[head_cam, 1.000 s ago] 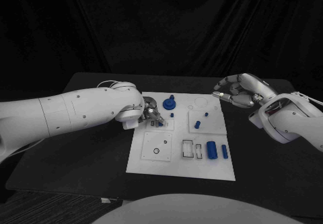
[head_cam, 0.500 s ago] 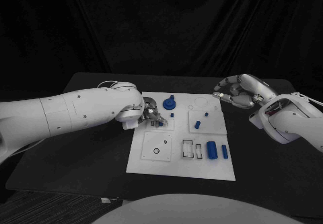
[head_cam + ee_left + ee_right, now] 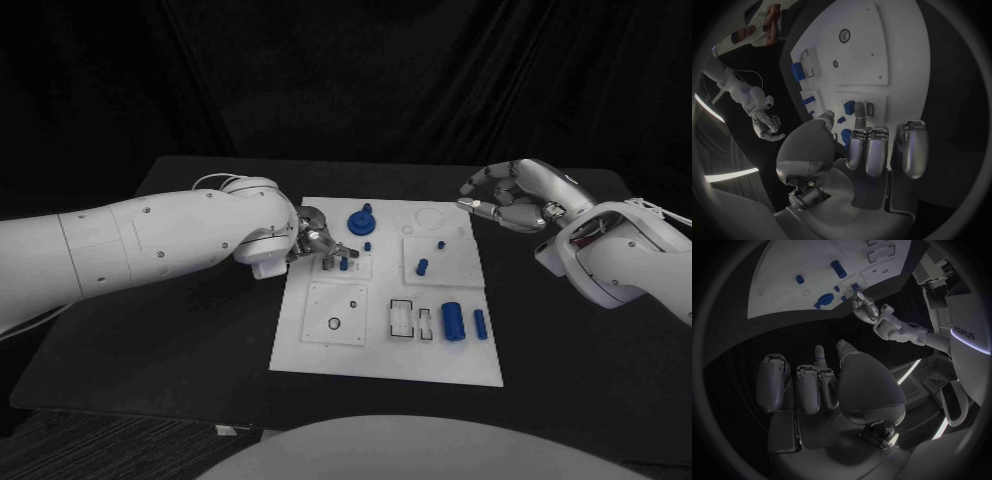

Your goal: Assemble the parts on the task board

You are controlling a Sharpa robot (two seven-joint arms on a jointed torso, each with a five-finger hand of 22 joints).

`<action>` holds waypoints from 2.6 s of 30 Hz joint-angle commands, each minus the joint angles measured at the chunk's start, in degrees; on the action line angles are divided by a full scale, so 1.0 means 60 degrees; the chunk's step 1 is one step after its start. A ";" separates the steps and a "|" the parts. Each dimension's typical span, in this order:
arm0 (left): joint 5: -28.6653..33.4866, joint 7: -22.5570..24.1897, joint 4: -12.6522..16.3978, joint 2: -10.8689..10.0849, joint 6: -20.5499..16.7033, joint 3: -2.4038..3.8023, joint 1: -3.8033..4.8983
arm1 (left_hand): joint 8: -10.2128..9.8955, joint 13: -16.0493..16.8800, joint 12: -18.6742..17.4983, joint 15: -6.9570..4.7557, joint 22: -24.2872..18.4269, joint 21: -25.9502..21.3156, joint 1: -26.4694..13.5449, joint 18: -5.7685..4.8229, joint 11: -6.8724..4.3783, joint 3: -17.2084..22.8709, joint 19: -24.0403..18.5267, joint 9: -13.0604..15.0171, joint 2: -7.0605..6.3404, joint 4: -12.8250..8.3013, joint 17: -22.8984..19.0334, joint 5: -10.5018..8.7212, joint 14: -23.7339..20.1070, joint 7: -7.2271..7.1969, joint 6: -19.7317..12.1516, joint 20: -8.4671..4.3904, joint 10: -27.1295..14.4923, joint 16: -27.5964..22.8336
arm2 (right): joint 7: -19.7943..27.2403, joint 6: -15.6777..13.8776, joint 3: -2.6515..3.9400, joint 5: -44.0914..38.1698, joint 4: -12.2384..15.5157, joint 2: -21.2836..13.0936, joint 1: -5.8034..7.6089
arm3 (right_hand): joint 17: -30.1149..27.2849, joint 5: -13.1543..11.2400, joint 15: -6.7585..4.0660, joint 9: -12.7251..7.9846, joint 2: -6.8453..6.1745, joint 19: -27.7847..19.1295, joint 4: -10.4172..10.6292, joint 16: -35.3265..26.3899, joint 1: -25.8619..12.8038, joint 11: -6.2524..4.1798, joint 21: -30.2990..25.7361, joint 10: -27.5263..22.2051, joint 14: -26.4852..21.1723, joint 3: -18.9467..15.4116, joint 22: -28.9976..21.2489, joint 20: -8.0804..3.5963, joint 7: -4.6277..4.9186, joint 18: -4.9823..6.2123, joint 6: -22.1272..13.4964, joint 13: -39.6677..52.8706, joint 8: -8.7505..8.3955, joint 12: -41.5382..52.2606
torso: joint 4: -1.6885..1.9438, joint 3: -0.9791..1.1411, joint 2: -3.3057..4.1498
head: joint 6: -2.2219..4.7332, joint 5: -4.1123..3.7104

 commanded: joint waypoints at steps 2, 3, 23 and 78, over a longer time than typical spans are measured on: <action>-0.0410 0.0334 0.0187 -0.0172 -0.0486 0.0018 0.0284 | 0.0133 0.2502 0.0024 -0.0067 0.1677 0.0062 -0.0029 0.0032 -0.0071 -0.0136 0.0115 0.0070 0.0046 0.0078 0.2516 -0.0054 0.0991 -0.0049 0.0048 -0.0034 0.0976 0.0024 | -0.0115 -0.0034 0.0006 -0.0015 0.0023 -0.0034 -0.0025 | 0.1295 0.0056 0.0062 -0.0011 0.0001 -0.0064 -0.0037 -0.0039 0.0097 0.0045 -0.0037 0.0999 0.0717 -0.0024 0.1732 0.0036 0.0019 0.0128 0.0051 0.2516 0.0062 0.0024 | 0.0000 -0.0009 -0.0011 | 0.0000 0.0002; -0.0430 0.0354 0.0224 -0.0221 -0.0450 0.0019 0.0348 | 0.0144 0.2502 0.0024 -0.0070 0.1676 0.0059 -0.0015 0.0032 -0.0075 -0.0145 0.0113 0.0078 0.0053 0.0086 0.2516 -0.0054 0.0991 -0.0054 0.0054 -0.0036 0.0976 0.0024 | -0.0105 -0.0049 0.0006 -0.0015 0.0023 -0.0040 -0.0025 | 0.1296 0.0056 0.0063 -0.0016 -0.0007 -0.0065 -0.0017 -0.0039 0.0079 0.0045 -0.0041 0.0999 0.0718 -0.0040 0.1731 0.0036 0.0019 0.0129 0.0053 0.2516 0.0064 0.0024 | 0.0000 -0.0009 -0.0012 | 0.0000 0.0000; -0.0516 0.1519 -0.0871 -0.0047 0.0501 0.0017 0.1119 | 0.0441 0.2502 0.0024 -0.0195 0.1896 0.0333 0.1042 -0.0056 -0.0227 -0.0184 0.0396 0.0252 0.0436 -0.0031 0.2516 0.0008 0.0991 -0.0235 0.0351 -0.0151 0.0976 0.0024 | -0.0048 -0.0070 0.0006 -0.0015 0.0090 -0.0055 -0.0025 | 0.1378 0.0059 0.0059 -0.0034 -0.0005 -0.0038 0.0053 0.0004 0.0020 0.0039 0.0005 0.0999 0.0738 -0.0080 0.1748 0.0036 0.0016 0.0117 0.0052 0.2516 0.0065 0.0024 | 0.0008 0.0000 -0.0008 | 0.0000 -0.0030; -0.0517 0.1359 -0.3307 0.1128 0.1348 0.0015 0.0394 | -0.0029 0.2502 0.0024 -0.0158 0.1933 0.0235 0.1414 -0.0042 -0.0168 -0.0842 0.0337 0.0496 0.0623 0.0207 0.2516 0.0018 0.0991 -0.0152 0.0197 -0.0148 0.0976 0.0024 | -0.0057 0.0015 0.0006 -0.0015 0.0094 -0.0028 -0.0048 | 0.1369 0.0211 0.0054 -0.0066 0.0049 -0.0034 0.0060 -0.0001 0.0071 0.0036 -0.0012 0.0999 0.0741 -0.0064 0.1747 0.0032 0.0010 0.0119 0.0046 0.2516 0.0065 0.0024 | 0.0000 -0.0007 -0.0001 | 0.0000 0.0011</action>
